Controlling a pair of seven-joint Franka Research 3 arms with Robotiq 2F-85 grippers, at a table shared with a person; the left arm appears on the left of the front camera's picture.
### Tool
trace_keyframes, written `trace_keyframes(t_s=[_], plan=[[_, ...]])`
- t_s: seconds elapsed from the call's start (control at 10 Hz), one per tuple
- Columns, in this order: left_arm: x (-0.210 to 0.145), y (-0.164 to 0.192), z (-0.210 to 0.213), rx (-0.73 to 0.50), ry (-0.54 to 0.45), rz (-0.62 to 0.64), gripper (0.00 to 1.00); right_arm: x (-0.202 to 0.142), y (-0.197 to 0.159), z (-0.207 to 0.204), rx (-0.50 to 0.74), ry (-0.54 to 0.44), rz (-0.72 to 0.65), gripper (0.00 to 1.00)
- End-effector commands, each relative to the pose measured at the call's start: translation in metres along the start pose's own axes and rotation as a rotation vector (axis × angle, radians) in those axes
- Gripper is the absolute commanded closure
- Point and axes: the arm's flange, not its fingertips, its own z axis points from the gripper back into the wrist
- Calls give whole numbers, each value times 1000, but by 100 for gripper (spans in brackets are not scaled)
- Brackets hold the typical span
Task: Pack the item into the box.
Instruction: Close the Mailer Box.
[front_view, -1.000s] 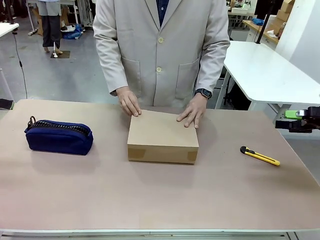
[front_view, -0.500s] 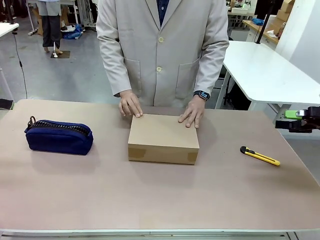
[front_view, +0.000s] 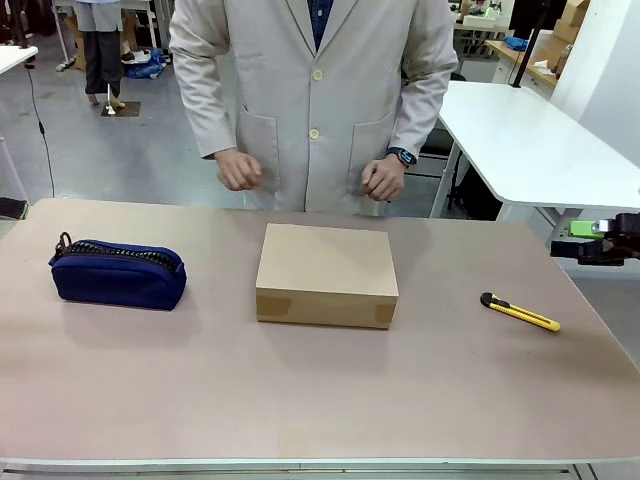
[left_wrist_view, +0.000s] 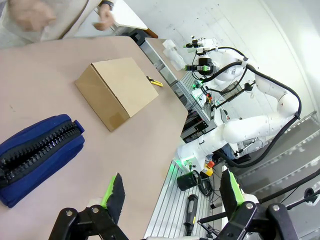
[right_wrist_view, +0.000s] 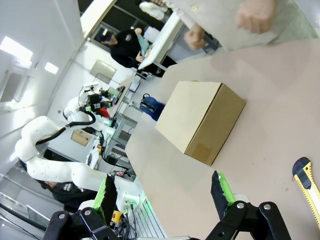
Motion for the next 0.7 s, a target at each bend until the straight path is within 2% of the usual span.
trace_keyframes(t_s=[0.0, 0.6], plan=[[0, -1, 0, 5, -12, -18, 0, 0, 3, 0, 8, 5, 4, 0], [0, -1, 0, 5, -12, -18, 0, 0, 3, 0, 8, 5, 4, 0]])
